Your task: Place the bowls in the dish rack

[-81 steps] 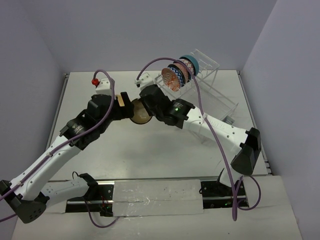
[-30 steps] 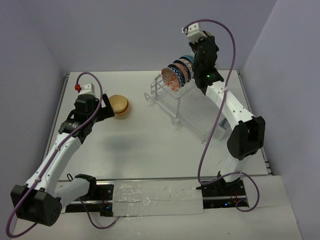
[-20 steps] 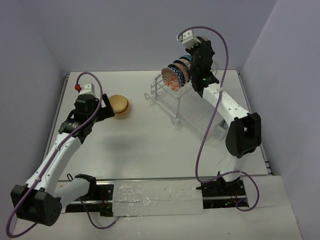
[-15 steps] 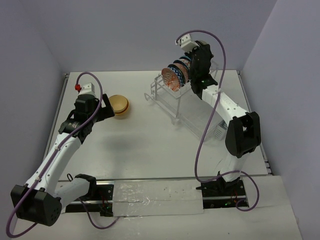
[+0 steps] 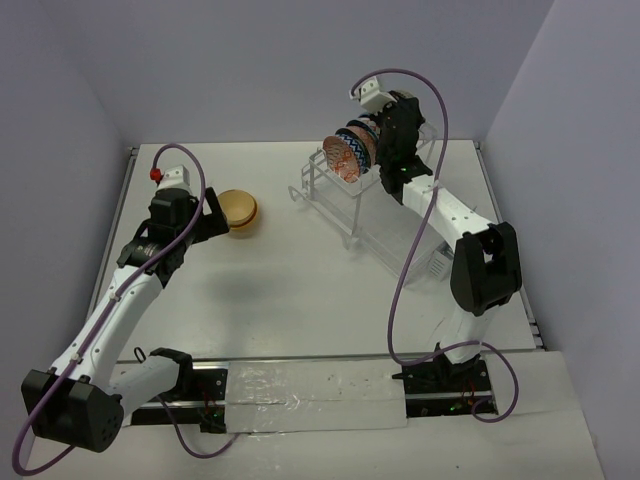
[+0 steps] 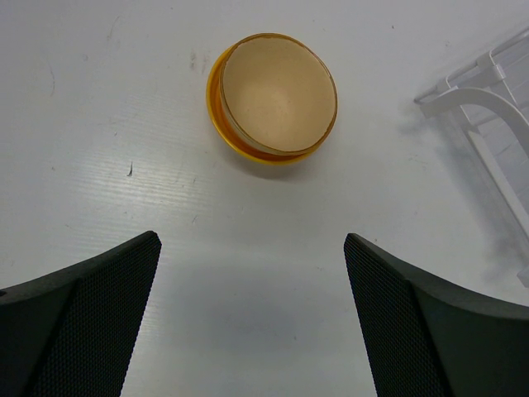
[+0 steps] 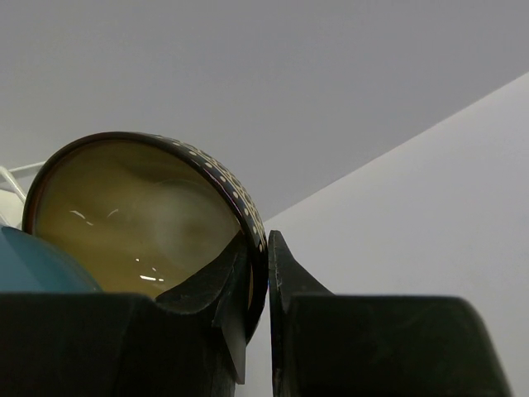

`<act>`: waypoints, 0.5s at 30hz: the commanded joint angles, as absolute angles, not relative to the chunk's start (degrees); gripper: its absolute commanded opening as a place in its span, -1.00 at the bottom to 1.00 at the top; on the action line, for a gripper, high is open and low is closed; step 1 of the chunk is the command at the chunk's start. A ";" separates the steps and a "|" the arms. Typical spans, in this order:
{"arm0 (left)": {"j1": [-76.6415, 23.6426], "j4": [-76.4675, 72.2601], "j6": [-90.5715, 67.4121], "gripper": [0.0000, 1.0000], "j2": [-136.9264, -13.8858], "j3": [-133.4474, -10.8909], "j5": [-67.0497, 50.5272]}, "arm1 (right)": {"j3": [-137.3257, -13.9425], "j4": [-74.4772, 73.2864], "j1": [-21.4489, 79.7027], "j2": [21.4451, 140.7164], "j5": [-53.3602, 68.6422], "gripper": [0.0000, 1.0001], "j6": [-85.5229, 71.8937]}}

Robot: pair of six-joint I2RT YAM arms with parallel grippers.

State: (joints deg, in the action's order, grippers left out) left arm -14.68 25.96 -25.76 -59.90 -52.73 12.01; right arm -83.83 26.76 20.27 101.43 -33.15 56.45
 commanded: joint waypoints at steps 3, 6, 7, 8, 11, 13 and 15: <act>-14.33 23.82 -24.79 0.96 -59.68 -53.09 11.60 | -84.02 31.91 20.65 98.88 -33.75 -1.00 55.11; -14.33 23.82 -24.79 0.96 -59.59 -53.09 11.60 | -83.76 31.12 20.83 98.53 -33.66 -0.99 53.97; -14.33 23.82 -24.79 0.96 -59.50 -53.09 11.60 | -83.76 30.85 20.83 98.35 -33.66 -0.96 53.70; -14.41 23.82 -24.79 0.96 -59.41 -53.09 11.60 | -83.85 30.41 20.83 98.26 -33.49 -0.94 53.09; -14.33 23.73 -24.79 0.96 -59.33 -53.09 11.60 | -84.11 28.57 21.00 97.74 -32.61 -0.89 51.69; -14.41 23.73 -24.79 0.96 -59.24 -53.09 11.51 | -83.94 27.86 21.18 97.21 -32.35 -0.82 51.33; -14.33 23.73 -24.70 0.96 -59.15 -53.09 11.51 | -83.94 27.16 21.18 96.94 -31.64 -0.78 50.37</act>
State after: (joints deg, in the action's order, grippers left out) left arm -14.68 25.93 -25.67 -59.90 -52.73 11.86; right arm -83.81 25.17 20.49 100.95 -32.82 53.04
